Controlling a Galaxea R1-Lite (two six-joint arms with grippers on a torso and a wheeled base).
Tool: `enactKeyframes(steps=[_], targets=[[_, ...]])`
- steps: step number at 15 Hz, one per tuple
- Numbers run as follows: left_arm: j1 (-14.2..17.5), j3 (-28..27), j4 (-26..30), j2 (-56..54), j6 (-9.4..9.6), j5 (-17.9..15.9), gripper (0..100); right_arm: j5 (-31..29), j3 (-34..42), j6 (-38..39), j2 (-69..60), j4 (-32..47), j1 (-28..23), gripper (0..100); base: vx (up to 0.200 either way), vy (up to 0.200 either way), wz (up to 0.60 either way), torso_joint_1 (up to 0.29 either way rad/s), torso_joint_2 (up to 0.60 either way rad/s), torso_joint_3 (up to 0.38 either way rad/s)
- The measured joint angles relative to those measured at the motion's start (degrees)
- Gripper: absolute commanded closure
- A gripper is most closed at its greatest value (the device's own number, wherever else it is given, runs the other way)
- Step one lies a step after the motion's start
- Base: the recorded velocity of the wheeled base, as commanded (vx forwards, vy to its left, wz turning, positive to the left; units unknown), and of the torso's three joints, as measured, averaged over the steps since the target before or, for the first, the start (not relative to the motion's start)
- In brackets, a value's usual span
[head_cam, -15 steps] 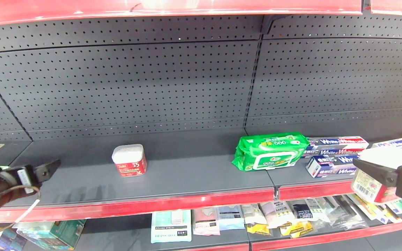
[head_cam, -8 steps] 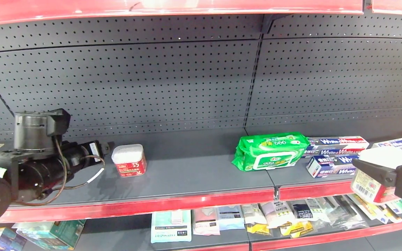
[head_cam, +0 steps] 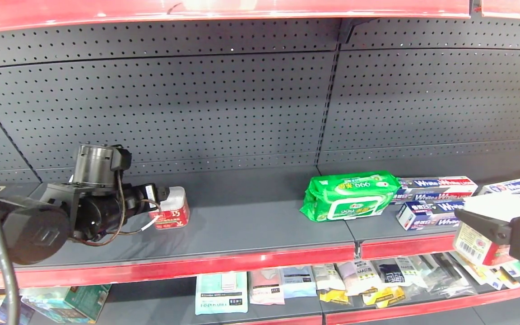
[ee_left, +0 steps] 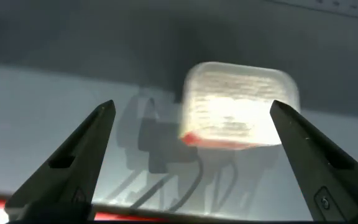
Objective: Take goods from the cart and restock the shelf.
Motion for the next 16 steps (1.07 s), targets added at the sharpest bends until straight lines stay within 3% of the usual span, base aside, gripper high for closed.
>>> enactKeyframes(steps=[3,16], targets=[[-1.65,-2.86,0.0,2.95,-0.02,-0.06,0,-0.02,-0.11,0.0,0.11,-0.02,0.0,100,0.0,0.0,0.0,0.0,0.0,0.0],[-3.02,-8.35,1.89,7.92,0.09,-0.11,0,0.07,0.09,0.41,0.46,-0.05,-0.15,100,0.0,0.0,0.0,0.0,0.0,0.0]])
